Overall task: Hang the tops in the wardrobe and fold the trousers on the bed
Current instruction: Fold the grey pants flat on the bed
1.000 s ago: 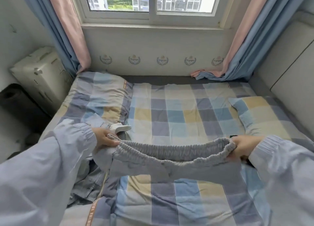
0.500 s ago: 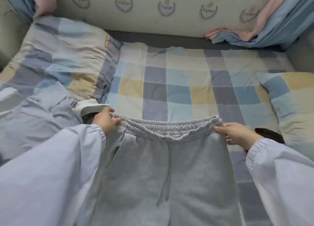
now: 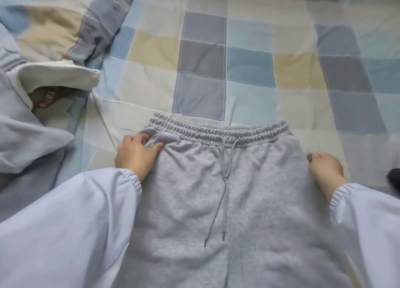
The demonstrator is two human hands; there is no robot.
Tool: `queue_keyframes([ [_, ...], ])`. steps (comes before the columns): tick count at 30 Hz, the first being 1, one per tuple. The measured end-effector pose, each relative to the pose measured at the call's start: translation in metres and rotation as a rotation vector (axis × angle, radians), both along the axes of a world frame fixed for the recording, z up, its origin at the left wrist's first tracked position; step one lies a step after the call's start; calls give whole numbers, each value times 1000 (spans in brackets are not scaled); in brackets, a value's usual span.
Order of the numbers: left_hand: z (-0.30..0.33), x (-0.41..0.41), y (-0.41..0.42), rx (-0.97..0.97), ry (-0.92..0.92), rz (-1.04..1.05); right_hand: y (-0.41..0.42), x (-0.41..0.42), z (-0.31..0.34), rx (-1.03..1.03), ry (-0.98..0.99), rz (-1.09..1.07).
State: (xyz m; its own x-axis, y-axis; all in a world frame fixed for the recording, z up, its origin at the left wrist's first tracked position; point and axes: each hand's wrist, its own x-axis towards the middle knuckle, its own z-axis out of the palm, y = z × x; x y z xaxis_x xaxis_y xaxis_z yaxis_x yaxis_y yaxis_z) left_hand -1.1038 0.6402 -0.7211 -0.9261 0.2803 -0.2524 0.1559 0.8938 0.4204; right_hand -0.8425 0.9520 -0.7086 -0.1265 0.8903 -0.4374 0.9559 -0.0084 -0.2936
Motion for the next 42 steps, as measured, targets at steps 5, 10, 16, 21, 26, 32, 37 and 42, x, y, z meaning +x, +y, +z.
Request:
queue_keyframes([
  [5,9,-16,2,215,-159,96,-15,-5,12,-272,147,138],
  [10,49,-66,-8,141,-302,-69,9,-19,49,31,38,220],
  [16,45,-84,2,-53,135,-115,12,-32,22,281,105,1],
  [21,-17,-29,-21,33,192,-201,-31,-20,-16,169,278,154],
  [26,-20,53,-109,-144,178,-201,-118,77,-15,241,-153,430],
  [32,-4,129,-223,-303,29,-424,-238,165,-8,158,-316,322],
  [37,29,150,-240,-219,-55,67,-320,112,34,-18,-70,140],
  [42,42,155,-262,-364,-340,121,-386,35,57,-687,-24,-204],
])
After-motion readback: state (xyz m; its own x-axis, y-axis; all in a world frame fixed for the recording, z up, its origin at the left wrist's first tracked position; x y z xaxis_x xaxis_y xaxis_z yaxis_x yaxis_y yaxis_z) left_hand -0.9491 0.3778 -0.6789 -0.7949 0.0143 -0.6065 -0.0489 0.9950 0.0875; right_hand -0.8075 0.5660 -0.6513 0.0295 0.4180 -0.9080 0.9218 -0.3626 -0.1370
